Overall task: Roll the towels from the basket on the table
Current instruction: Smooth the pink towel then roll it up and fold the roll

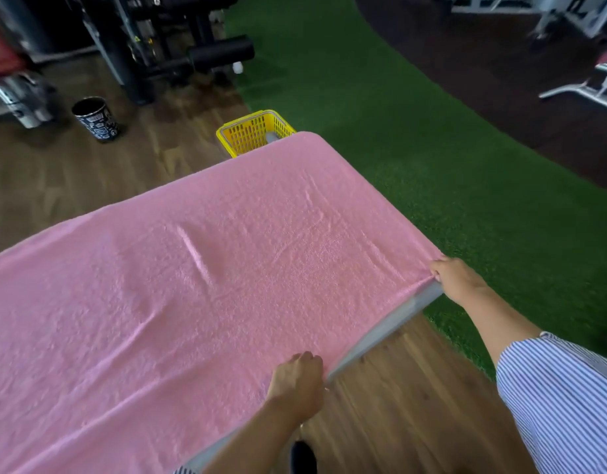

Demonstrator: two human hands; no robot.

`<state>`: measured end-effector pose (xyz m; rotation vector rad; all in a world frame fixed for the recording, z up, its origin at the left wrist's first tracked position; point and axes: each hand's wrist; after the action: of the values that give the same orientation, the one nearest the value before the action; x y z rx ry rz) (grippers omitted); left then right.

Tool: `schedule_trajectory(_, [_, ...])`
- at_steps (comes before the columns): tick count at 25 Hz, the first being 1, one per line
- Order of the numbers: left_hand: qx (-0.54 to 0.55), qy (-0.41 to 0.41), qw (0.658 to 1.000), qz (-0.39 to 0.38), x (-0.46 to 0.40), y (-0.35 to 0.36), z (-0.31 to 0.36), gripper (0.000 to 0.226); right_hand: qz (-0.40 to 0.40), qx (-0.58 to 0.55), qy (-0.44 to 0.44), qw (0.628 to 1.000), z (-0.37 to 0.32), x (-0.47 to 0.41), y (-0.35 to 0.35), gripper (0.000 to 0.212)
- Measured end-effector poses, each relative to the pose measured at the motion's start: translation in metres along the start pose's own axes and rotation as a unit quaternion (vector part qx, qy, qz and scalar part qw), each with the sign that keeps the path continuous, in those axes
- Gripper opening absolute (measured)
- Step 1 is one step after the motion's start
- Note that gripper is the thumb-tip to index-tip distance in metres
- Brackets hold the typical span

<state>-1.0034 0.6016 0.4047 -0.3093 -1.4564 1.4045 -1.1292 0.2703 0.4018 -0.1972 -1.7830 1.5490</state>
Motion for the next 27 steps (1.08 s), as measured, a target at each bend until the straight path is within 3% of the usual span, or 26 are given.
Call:
schedule_trajectory(3, [0.001, 0.018, 1.0, 0.007, 0.005, 0.006, 0.003, 0.028, 0.006, 0.094, 0.019, 0.995, 0.026, 0.008, 0.021, 0.028])
schedule_trajectory(7, [-0.001, 0.037, 0.998, 0.052, 0.017, 0.004, -0.009, 0.027, -0.028, 0.054, 0.033, 0.998, 0.013, 0.03, 0.015, 0.024])
schedule_trajectory(9, [-0.031, 0.037, 0.997, 0.062, 0.022, 0.006, -0.02, 0.03, 0.008, 0.012, 0.015, 1.0, -0.009, 0.041, 0.013, 0.015])
schedule_trajectory(12, [-0.044, 0.039, 0.997, 0.047, 0.02, 0.01, -0.023, 0.023, 0.014, 0.032, -0.038, 0.999, -0.034, 0.045, 0.016, 0.019])
schedule_trajectory(15, [-0.037, 0.07, 0.996, 0.031, 0.021, 0.017, -0.02, 0.025, -0.021, 0.059, -0.036, 0.997, -0.045, 0.042, 0.022, 0.039])
schedule_trajectory(19, [0.015, 0.084, 0.994, 0.066, 0.035, 0.022, -0.041, 0.024, -0.026, 0.087, -0.014, 0.996, -0.056, 0.053, 0.018, 0.035])
schedule_trajectory(22, [0.042, 0.055, 0.986, 0.149, 0.057, 0.026, -0.088, 0.021, 0.018, 0.058, -0.055, 0.997, -0.097, 0.062, 0.008, 0.023])
schedule_trajectory(24, [0.052, 0.026, 0.975, 0.213, 0.085, 0.032, -0.137, 0.016, 0.062, 0.024, -0.13, 0.989, -0.15, 0.065, 0.008, 0.009])
schedule_trajectory(27, [0.041, -0.038, 0.967, 0.248, 0.141, 0.052, -0.212, 0.015, 0.1, -0.045, -0.221, 0.969, -0.248, 0.075, 0.016, 0.005])
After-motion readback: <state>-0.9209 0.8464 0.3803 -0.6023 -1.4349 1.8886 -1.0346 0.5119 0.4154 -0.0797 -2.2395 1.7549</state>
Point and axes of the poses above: each hand's wrist, its own x-axis away from the middle knuckle, its own y-axis out of the palm, z = x × y, and after that the axes turned 5 degrees about -y, right-handed
